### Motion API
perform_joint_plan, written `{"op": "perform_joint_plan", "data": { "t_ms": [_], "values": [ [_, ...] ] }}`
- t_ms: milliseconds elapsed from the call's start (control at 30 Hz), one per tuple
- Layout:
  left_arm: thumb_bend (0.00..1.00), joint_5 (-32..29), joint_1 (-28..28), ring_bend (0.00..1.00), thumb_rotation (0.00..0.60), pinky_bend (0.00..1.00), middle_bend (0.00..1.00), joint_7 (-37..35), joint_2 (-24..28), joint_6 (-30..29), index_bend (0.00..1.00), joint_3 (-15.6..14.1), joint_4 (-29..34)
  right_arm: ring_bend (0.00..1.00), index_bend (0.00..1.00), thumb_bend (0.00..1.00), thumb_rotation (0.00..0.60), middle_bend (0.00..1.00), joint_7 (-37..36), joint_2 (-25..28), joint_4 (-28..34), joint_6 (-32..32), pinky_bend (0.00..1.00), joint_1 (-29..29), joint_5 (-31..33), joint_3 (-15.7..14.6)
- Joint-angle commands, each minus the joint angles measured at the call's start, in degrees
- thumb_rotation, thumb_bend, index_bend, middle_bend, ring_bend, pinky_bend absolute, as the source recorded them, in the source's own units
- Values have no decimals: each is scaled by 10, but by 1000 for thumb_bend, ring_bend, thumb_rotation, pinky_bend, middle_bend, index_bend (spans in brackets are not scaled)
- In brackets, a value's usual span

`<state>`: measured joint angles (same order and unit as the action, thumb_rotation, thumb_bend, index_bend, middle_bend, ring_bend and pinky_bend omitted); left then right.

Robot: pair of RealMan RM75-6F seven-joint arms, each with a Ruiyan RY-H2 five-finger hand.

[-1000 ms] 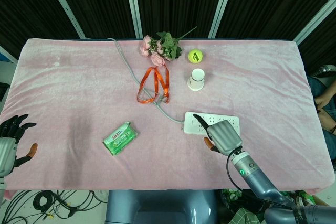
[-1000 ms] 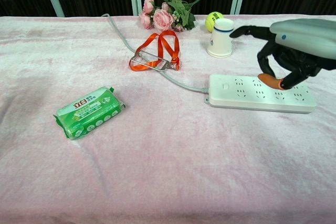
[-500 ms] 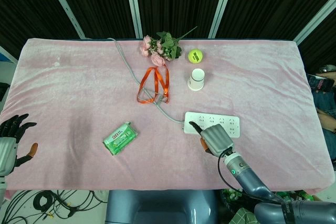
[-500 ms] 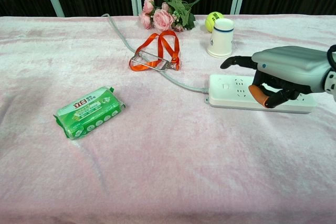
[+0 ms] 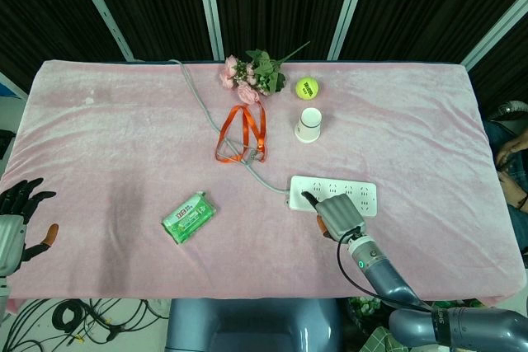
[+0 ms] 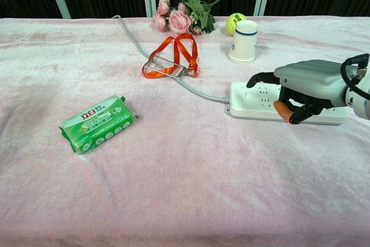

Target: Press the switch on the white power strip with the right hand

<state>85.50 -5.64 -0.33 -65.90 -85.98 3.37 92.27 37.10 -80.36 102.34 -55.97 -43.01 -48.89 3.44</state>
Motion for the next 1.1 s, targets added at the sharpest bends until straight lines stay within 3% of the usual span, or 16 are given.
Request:
{"op": "perform_joint_plan", "data": {
  "t_ms": [33, 1100],
  "values": [
    [376, 0, 0, 43, 600, 121, 104, 0, 0, 0, 257, 0, 0, 959, 165, 665, 600, 868, -1, -5, -9, 2, 955, -3, 8, 0],
    [376, -4, 0, 43, 600, 121, 104, 1, 2, 2, 257, 1, 3, 959, 190, 665, 600, 868, 5, -27, -44, 10, 953, -25, 44, -11]
  ]
}}
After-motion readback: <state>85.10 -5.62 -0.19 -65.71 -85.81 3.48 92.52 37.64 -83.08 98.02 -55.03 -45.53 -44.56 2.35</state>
